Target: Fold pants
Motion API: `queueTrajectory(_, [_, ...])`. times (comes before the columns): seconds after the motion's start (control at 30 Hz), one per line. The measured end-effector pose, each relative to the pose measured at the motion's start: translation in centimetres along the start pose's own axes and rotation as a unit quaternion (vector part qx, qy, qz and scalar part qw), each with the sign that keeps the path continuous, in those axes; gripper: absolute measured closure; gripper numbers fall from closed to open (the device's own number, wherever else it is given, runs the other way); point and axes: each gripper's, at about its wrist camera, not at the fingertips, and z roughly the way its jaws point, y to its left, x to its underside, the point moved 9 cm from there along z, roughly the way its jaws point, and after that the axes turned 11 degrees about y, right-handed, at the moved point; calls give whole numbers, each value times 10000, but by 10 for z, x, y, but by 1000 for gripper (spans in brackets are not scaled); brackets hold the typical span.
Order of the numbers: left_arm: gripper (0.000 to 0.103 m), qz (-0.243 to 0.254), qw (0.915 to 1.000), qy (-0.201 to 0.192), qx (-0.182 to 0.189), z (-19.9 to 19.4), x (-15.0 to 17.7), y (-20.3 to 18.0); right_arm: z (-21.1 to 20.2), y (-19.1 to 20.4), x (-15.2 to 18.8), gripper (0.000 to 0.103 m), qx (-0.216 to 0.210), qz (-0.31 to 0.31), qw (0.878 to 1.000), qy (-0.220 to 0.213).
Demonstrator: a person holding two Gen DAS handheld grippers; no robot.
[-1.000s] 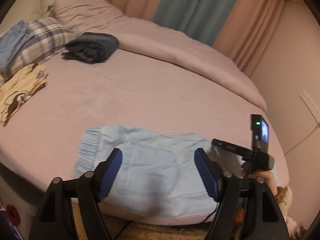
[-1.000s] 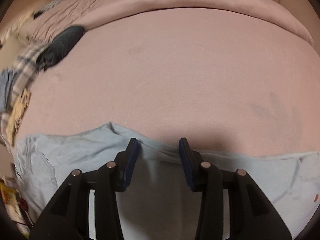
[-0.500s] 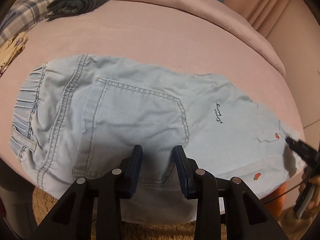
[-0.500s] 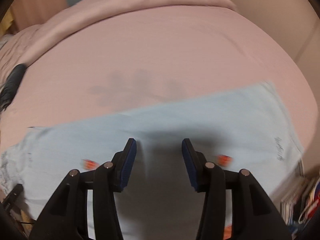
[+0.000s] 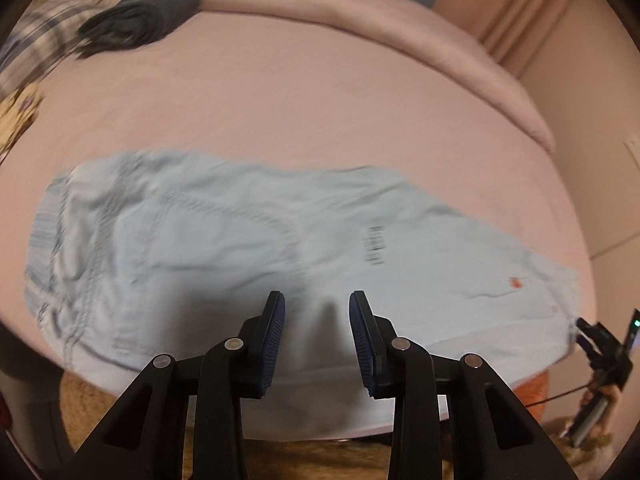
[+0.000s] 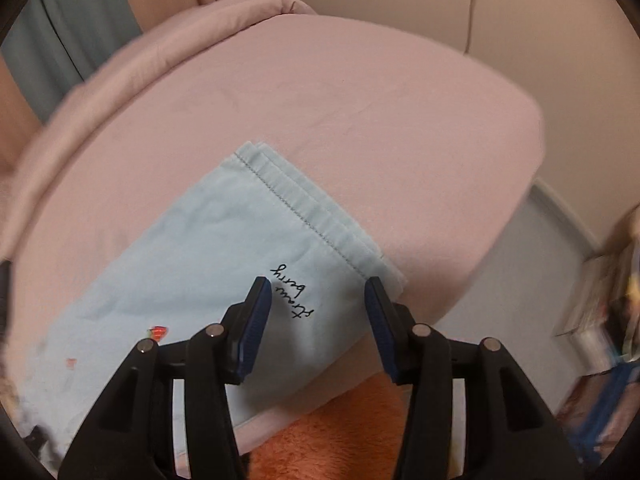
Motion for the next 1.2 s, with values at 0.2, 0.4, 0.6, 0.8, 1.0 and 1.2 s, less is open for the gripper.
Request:
queueTrajectory(0.2, [69,427,9987,56,288,3,-3,-39,-12,4,5,53,541,-157,9981,-232])
queueTrajectory(0.4, [69,506,9976,349,312,22,2,-52,9,-19,4,51,311,42,9995,-14])
queueTrajectory(0.6, [69,506,9969,475,377,17,10,-54,-5,-10,-4,84,355,-33,9988,-326])
queueTrajectory(0.8, [69,649,9955,504,463,14,12,-64,-15,-6,-11,75,626,-131,9972,-394])
queueTrajectory(1.0, [69,771,9939,632,475,18,14,-69,-14,-15,-5,77,325,-69,9989,-329])
queueTrajectory(1.2, [69,801,9928,703,546,23,12,-77,-19,-9,-2,86,-18,-84,9987,-502])
